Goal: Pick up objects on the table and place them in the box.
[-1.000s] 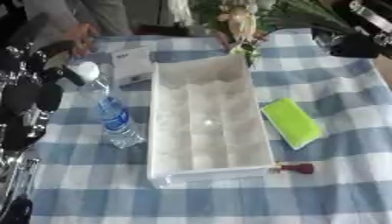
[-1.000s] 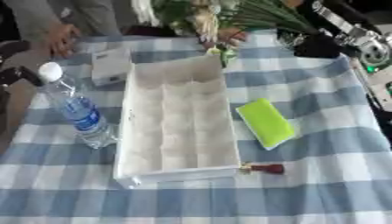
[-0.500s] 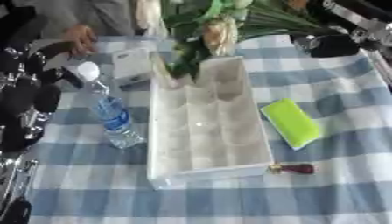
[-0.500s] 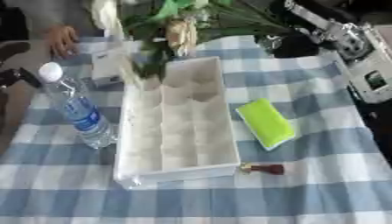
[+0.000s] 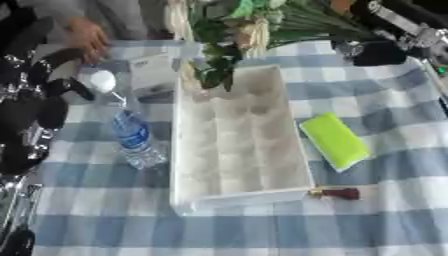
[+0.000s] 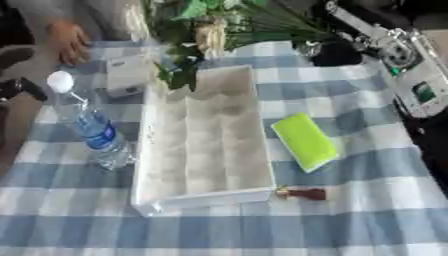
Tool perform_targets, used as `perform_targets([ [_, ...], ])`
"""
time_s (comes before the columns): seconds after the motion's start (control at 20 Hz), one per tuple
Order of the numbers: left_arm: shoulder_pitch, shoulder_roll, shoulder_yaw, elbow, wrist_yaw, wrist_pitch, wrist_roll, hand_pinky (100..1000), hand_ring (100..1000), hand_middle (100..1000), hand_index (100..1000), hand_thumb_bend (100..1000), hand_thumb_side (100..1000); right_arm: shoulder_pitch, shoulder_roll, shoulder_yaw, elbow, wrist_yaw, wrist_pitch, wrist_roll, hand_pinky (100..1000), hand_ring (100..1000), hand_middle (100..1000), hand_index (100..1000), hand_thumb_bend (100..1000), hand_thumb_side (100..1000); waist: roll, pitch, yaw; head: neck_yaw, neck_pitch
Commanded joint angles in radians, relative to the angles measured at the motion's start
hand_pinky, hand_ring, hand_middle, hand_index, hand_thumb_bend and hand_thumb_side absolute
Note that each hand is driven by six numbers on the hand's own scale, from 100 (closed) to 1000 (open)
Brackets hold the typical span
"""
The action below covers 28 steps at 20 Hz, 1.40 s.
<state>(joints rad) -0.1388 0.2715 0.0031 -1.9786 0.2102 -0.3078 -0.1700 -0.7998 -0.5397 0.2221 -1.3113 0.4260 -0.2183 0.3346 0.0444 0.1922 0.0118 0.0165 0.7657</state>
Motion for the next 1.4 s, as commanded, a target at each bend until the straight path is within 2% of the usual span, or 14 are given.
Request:
perform_targets([
  [0.05, -0.006, 0.016, 0.0, -0.021, 0.004, -0.001, -0.003, 474, 822, 973, 945, 550, 427, -0.014, -0.028, -0.01, -0.029, 0.011, 0.0, -0.007, 100, 261, 369, 481, 100, 315, -0.001, -0.02, -0.002, -0.001, 0.004],
  [0.35, -0.006, 0.016, -0.001, -0.021, 0.004, -0.001, -0.004, 473, 823, 973, 944, 549, 430, -0.003, -0.02, 0.009, -0.03, 0.036, -0.019, 0.009, 100, 268, 374, 484, 100, 312, -0.001, -0.018, -0.003, -0.001, 0.004],
  [0.9, -0.008, 0.014, -0.003, -0.021, 0.003, 0.0, -0.007, 472, 823, 974, 941, 546, 433, 0.021, 0.046, 0.084, 0.012, 0.154, -0.104, 0.074, 100, 289, 388, 495, 100, 346, -0.002, -0.015, -0.002, -0.004, 0.004],
  [1.4, -0.009, 0.012, -0.004, -0.021, 0.003, 0.0, -0.009, 471, 823, 974, 939, 545, 436, 0.025, 0.103, 0.102, 0.069, 0.204, -0.143, 0.093, 100, 292, 392, 499, 100, 381, -0.001, -0.012, 0.0, -0.007, 0.004],
])
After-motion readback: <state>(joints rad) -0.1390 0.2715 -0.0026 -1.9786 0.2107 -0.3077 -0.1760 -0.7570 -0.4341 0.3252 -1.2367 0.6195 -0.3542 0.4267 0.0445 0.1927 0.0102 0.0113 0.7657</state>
